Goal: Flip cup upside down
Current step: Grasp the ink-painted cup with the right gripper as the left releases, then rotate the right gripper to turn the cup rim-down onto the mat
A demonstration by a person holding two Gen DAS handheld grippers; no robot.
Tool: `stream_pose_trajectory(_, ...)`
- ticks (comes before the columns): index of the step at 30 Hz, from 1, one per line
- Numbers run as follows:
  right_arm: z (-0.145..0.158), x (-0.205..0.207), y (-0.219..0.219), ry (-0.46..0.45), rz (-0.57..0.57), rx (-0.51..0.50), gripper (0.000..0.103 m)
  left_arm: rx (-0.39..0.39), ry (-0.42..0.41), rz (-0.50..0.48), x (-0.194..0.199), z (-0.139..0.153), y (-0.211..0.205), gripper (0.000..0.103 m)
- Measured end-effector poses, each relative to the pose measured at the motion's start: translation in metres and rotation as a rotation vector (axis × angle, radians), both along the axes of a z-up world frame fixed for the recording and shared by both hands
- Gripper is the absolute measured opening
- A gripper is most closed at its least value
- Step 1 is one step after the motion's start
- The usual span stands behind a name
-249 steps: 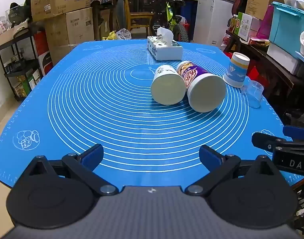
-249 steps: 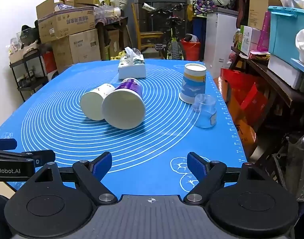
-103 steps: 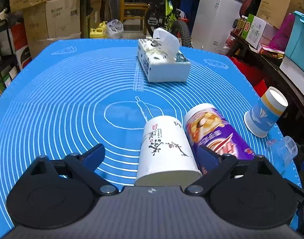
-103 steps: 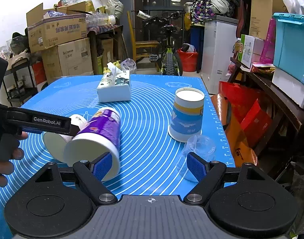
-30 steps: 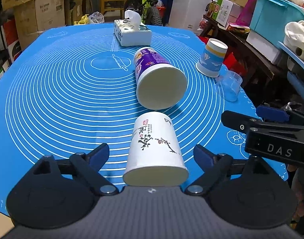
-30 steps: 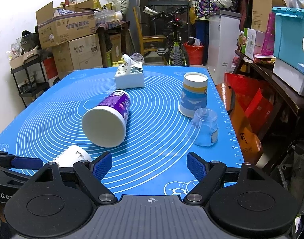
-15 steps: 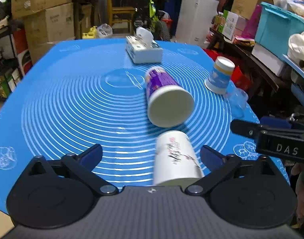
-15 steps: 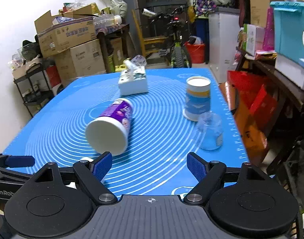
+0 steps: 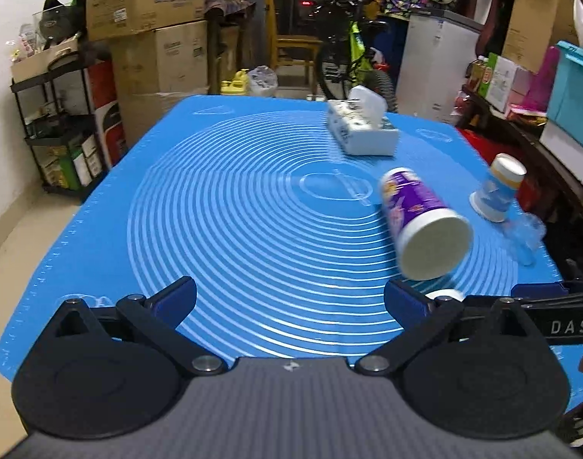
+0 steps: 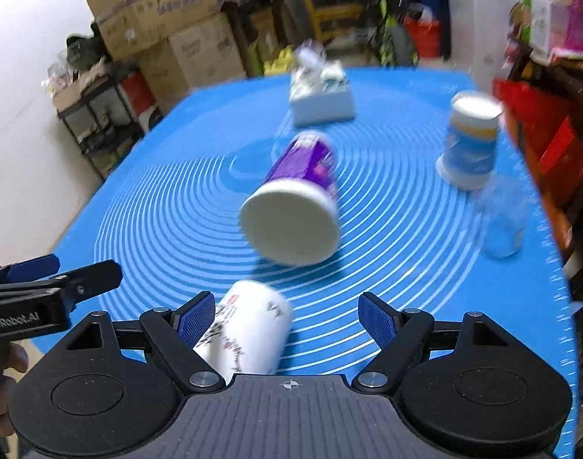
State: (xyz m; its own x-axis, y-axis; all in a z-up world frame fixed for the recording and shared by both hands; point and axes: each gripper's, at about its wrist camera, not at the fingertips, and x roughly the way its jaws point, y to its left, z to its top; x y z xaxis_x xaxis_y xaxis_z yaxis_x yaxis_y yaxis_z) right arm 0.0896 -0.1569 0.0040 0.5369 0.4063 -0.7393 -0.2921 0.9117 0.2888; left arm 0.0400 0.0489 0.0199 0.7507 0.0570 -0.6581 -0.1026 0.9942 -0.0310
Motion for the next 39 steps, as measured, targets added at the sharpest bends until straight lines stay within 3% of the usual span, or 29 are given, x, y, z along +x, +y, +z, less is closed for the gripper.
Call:
stream_pose_trajectory(10,-0.021,0.027,0.031,0.228,0.042,0.034,0.08,0.01,0.013,-0.015,-0.005,-0.016,0.009,0.103)
stream_pose_trajectory(14,-0.029,0.028,0.039,0.266,0.054,0.014,0.068,0.01,0.006,-0.016,-0.008,-0.017,0.012,0.103)
stream_pose_trajectory(21,-0.03,0.025,0.039,0.267,0.057,0.041,0.064,0.013,0.003,-0.018,-0.009,-0.017,0.013,0.103)
stream_pose_trajectory(25,-0.026,0.014,0.036,0.195,0.07,0.052,0.063,0.017,-0.006,-0.021,-0.012,-0.016,0.012,0.103)
stream_pose_trajectory(32,-0.012,-0.023,0.036,-0.109,0.045,-0.01,0.063,0.044,-0.015,-0.041,-0.02,-0.018,0.004,0.103)
stream_pose_trajectory(39,-0.022,-0.048,0.033,-0.39,0.008,-0.032,0.063,0.037,-0.007,-0.046,-0.027,-0.025,0.003,0.103)
